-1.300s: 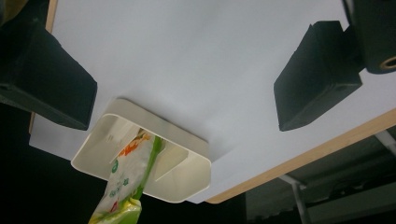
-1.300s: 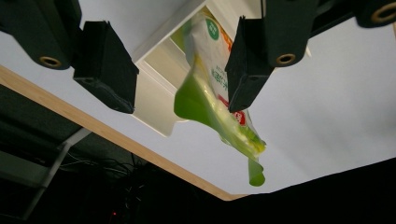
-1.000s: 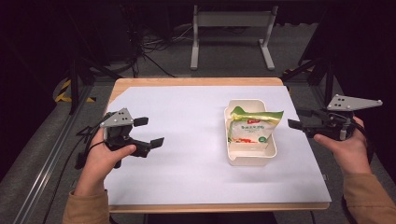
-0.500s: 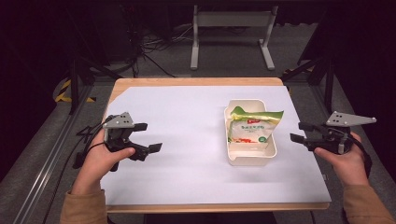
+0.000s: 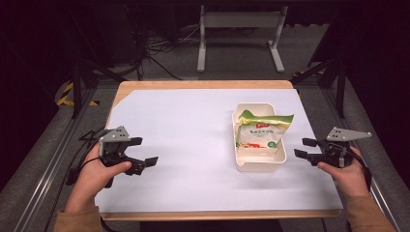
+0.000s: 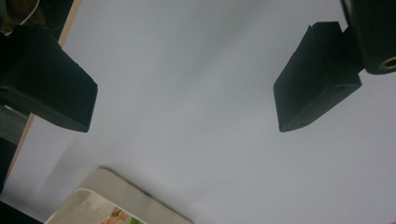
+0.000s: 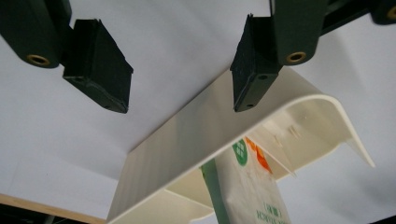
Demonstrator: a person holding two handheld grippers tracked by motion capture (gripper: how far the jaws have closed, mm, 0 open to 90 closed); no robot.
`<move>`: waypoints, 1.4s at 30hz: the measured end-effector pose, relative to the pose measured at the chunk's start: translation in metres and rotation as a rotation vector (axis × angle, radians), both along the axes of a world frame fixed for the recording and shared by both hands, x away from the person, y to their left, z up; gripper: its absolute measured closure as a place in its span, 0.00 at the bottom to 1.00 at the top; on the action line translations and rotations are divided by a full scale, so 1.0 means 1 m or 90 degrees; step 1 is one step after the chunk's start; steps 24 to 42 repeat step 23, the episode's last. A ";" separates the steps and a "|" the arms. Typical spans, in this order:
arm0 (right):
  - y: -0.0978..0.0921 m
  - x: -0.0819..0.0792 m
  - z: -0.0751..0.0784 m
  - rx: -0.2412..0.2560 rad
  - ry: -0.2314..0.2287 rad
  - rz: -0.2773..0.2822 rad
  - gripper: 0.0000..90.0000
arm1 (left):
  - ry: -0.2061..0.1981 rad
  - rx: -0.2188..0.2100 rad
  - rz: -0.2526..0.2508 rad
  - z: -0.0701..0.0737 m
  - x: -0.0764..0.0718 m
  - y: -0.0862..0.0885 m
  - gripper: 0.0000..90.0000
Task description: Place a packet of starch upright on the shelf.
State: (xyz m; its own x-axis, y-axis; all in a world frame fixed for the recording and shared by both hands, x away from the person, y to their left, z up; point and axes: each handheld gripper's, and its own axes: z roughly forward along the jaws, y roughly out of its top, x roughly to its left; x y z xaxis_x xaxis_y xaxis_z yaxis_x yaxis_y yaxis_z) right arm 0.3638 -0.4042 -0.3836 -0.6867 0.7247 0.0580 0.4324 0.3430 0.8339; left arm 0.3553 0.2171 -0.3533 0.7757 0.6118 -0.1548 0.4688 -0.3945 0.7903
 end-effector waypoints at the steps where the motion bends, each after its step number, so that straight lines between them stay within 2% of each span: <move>1: 0.000 0.000 -0.002 -0.001 0.000 0.001 0.42 | 0.008 -0.003 0.007 -0.001 -0.001 0.002 0.08; 7: 0.003 0.003 -0.027 -0.005 0.000 0.012 0.42 | 0.020 -0.004 0.027 -0.011 -0.003 0.013 0.08; 9: 0.003 0.003 -0.030 -0.003 -0.001 0.013 0.42 | 0.021 -0.003 0.028 -0.013 -0.004 0.014 0.08; 11: 0.004 0.004 -0.039 0.000 -0.005 0.017 0.42 | 0.032 -0.001 0.028 -0.020 -0.006 0.015 0.08; 16: 0.008 0.000 -0.056 -0.018 -0.001 0.011 0.40 | 0.039 0.005 0.040 -0.032 -0.006 0.019 0.08; 18: 0.009 -0.002 -0.055 -0.024 -0.013 0.007 0.40 | 0.041 0.006 0.050 -0.037 -0.008 0.021 0.08; 21: 0.008 -0.003 -0.054 -0.002 -0.025 -0.003 0.40 | 0.034 0.007 0.068 -0.043 -0.011 0.025 0.08; 23: 0.008 -0.004 -0.055 0.001 -0.029 -0.010 0.39 | 0.032 -0.004 0.085 -0.049 -0.015 0.029 0.09; 42: 0.008 -0.004 -0.055 0.001 -0.029 -0.010 0.39 | 0.032 -0.004 0.085 -0.049 -0.015 0.029 0.09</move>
